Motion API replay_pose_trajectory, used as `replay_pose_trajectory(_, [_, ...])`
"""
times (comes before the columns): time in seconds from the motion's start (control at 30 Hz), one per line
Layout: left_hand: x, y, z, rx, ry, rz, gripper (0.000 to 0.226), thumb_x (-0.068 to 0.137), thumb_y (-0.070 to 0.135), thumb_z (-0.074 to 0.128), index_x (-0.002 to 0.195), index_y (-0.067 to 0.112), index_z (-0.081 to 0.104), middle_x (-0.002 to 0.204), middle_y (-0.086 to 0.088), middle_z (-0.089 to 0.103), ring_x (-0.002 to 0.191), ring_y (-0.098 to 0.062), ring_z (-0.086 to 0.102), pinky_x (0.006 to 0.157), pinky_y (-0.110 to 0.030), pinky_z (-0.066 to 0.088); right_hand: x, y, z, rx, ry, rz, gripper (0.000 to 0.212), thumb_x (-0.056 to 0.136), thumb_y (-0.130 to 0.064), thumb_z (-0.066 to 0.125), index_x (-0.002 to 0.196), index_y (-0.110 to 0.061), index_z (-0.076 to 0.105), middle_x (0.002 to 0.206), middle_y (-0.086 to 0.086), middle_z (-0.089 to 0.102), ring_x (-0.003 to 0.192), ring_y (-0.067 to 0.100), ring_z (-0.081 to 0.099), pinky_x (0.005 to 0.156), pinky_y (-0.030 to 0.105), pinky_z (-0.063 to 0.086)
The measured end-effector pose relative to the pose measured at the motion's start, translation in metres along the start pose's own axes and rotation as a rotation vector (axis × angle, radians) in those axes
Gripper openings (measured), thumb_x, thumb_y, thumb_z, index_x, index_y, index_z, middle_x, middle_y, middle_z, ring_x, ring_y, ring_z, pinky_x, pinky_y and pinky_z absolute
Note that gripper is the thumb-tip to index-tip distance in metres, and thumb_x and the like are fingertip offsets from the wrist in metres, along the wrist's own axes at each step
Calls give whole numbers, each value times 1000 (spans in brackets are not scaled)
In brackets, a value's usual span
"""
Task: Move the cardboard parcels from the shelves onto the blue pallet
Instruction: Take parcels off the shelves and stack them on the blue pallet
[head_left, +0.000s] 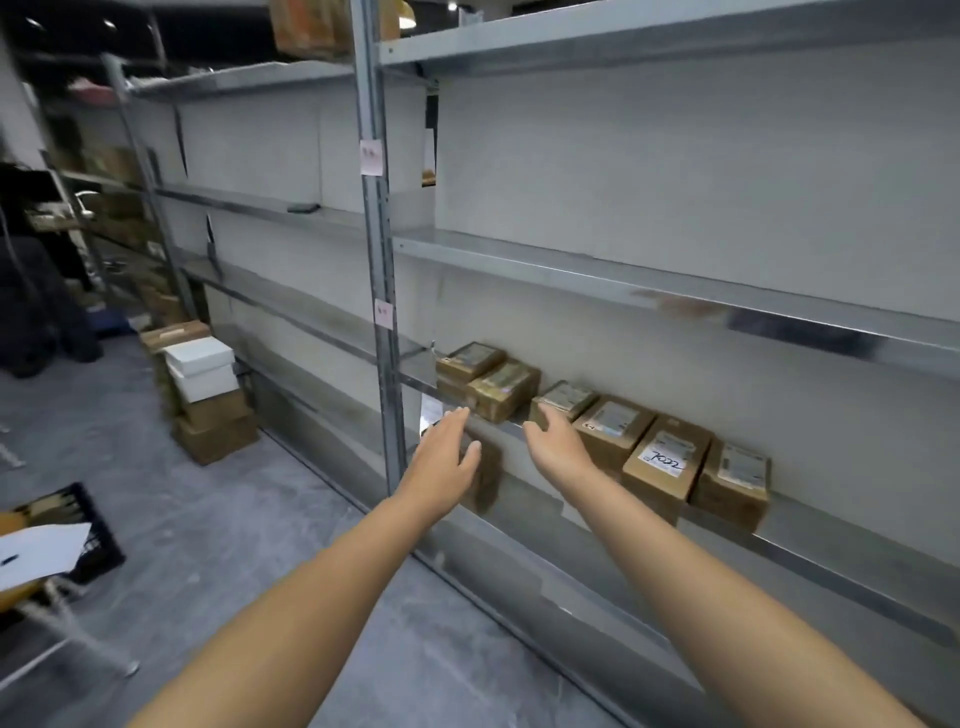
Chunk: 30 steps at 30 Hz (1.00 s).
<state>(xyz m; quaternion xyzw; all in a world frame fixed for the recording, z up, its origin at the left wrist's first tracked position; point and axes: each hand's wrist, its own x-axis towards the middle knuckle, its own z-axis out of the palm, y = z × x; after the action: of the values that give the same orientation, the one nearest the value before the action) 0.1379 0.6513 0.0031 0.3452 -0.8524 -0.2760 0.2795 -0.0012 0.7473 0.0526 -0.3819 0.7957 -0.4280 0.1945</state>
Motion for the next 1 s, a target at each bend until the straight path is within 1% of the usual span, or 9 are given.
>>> replay_pose_trajectory(0.07, [18,-16,-4,15,13,-24,53,100,36,48,150,26,32,154,6,39,143,-15,33,116,-39,33,25,-1,14,22,-23,0,54,100,-23,41,151,-11,30,158,7,28,145,24,27,119,38,22])
replay_pose_trajectory(0.13, [41,-33,-4,47,9,-40,49,99,39,47,145,28,34,147,8,44,136,-16,39,107,-30,35,57,-1,27,36,-44,5,55,100,-23,40,152,-11,29,159,6,28,145,24,27,119,37,23])
replay_pose_trajectory(0.3, [114,-73,-2,115,-4,-75,46,99,40,48,143,33,34,147,6,45,138,-15,38,103,-22,24,148,-4,56,33,-71,52,54,98,-26,37,151,-14,30,157,7,31,146,27,25,120,45,17])
replay_pose_trajectory(0.37, [148,-87,-1,120,-14,-90,44,99,40,47,141,36,33,149,7,43,140,-15,36,104,-24,25,186,-5,67,32,-90,77,53,99,-25,37,150,-12,31,156,8,34,144,27,29,120,45,16])
replay_pose_trajectory(0.4, [166,-93,-1,123,-18,-95,48,100,40,47,145,34,32,153,7,39,144,-15,32,108,-25,22,205,-6,71,36,-98,85,53,99,-26,37,150,-12,32,155,9,35,144,28,30,120,45,17])
replay_pose_trajectory(0.47, [201,-103,-1,118,-10,-107,53,101,37,46,151,28,30,158,5,33,147,-15,25,110,-25,17,239,-8,79,59,-104,101,54,99,-28,39,150,-12,31,155,10,35,142,29,33,118,45,24])
replay_pose_trajectory(0.57, [248,-114,4,70,9,-109,54,102,33,46,153,25,29,159,3,30,149,-15,23,115,-28,16,282,-9,86,114,-109,120,55,100,-27,42,152,-17,28,157,7,31,140,28,36,115,42,32])
replay_pose_trajectory(0.77, [302,-146,26,11,-40,-108,55,102,33,46,153,27,27,161,4,28,151,-13,16,120,-36,16,341,-1,104,111,-131,168,56,100,-26,42,153,-17,26,158,6,28,144,25,30,115,40,28])
replay_pose_trajectory(1.0, [374,-189,42,-9,-115,-128,55,104,31,44,154,21,26,162,-2,26,151,-19,15,124,-44,17,404,14,125,129,-87,251,57,100,-27,43,153,-16,26,158,6,29,144,23,30,116,37,26])
